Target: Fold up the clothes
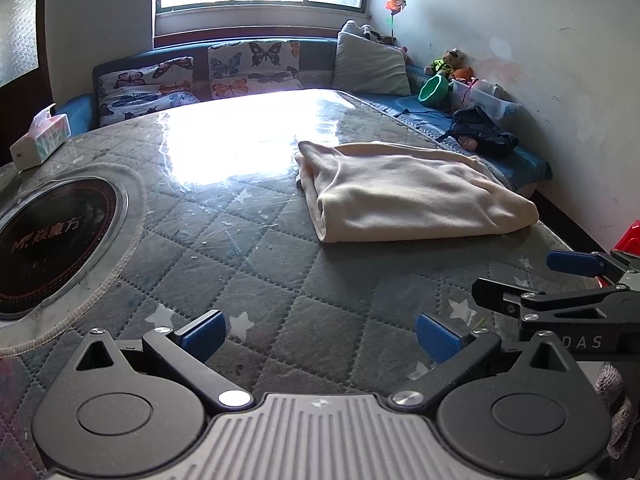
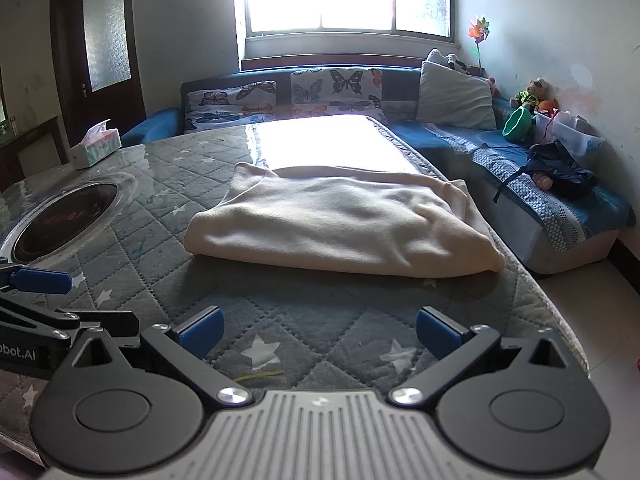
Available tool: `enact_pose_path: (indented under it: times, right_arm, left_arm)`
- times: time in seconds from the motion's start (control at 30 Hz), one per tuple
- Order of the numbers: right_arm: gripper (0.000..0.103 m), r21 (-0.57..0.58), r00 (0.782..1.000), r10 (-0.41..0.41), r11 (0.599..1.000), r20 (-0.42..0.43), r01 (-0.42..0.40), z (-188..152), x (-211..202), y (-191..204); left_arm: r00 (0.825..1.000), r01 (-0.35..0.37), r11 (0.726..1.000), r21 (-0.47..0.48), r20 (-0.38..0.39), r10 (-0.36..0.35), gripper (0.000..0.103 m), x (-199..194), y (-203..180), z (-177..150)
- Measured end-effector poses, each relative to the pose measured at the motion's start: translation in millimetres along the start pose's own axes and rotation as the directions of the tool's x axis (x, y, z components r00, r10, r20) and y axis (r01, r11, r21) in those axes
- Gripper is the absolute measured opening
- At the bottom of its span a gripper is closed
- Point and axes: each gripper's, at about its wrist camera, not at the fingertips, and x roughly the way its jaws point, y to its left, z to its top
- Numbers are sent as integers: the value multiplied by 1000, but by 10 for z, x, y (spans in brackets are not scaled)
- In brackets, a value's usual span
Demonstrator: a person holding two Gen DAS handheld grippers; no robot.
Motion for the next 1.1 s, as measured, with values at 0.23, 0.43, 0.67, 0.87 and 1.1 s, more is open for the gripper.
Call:
enact_pose_path:
  times: [0.23,0.43,0.67,0.87,1.1]
  right_arm:
    - [103,2,1000,-1,1000,2,1,-8,-14,6]
    - [103,-1,1000,0,1000,10,0,-2,-48,3]
    - [103,6,1000,2,1000,11,-2,-8,-66,-11]
    - [103,7,1000,3,1000,10,-3,-18,-67,-19]
    - [103,8,1000,-2,1000,6,2,-21,-59,-23]
  left_arm:
    - [1000,9,1000,8,3,-9,103,-20,-30,9]
    - [1000,8,1000,14,2,-8,103,-26,-55,5]
    - [1000,10,1000,24,2,-10,103,-37,-89,10]
    - [1000,12,1000,27,-1,-12,103,-26,-105,8]
    - [1000,16,999,28,-7,-16,103,-12,-116,2]
